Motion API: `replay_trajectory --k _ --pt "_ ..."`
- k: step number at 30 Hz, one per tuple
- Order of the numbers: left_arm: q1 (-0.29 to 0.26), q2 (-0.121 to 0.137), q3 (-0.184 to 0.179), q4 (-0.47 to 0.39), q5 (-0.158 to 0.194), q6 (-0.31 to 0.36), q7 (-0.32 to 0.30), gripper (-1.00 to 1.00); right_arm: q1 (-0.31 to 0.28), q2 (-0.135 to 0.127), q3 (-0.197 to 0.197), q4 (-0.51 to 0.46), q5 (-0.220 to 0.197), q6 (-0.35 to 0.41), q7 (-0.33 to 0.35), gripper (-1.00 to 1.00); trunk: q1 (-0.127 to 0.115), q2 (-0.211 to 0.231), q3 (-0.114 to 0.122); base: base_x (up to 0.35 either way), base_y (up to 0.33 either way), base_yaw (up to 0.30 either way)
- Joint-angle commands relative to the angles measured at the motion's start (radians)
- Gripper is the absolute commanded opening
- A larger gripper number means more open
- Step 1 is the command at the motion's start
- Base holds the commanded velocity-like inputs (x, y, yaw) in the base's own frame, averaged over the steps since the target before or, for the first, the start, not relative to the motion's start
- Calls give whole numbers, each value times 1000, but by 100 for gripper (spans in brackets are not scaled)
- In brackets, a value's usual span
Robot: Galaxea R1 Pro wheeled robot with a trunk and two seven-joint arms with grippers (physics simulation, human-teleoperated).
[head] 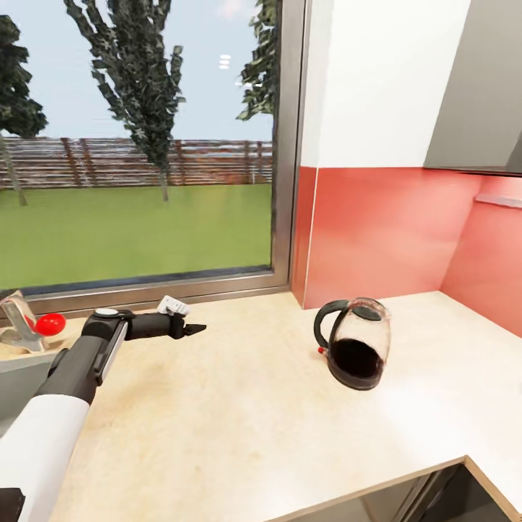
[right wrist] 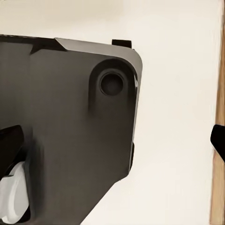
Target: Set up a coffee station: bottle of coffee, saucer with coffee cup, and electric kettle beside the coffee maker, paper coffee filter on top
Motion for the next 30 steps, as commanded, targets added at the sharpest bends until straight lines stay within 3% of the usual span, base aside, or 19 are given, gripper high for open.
replay_trajectory --k 1,14,21,30 --pt "-1 0 0 -1 -6 6 -6 100 -1 0 8 -1 -3 1 3 100 0 -1 -2 33 -268 37" --pt "-1 -29 0 2 -10 4 -6 100 -1 -4 9 -1 -2 -1 4 100 0 -1 -2 9 -101 4" --pt "-1 -30 1 3 -10 4 -6 100 -1 -4 9 -1 -2 -2 4 100 0 -1 -2 172 -145 0" --pt "-2 -35 -2 3 -4 4 -14 100 -1 -2 9 -1 -3 -4 4 100 0 -1 -2 12 -6 0"
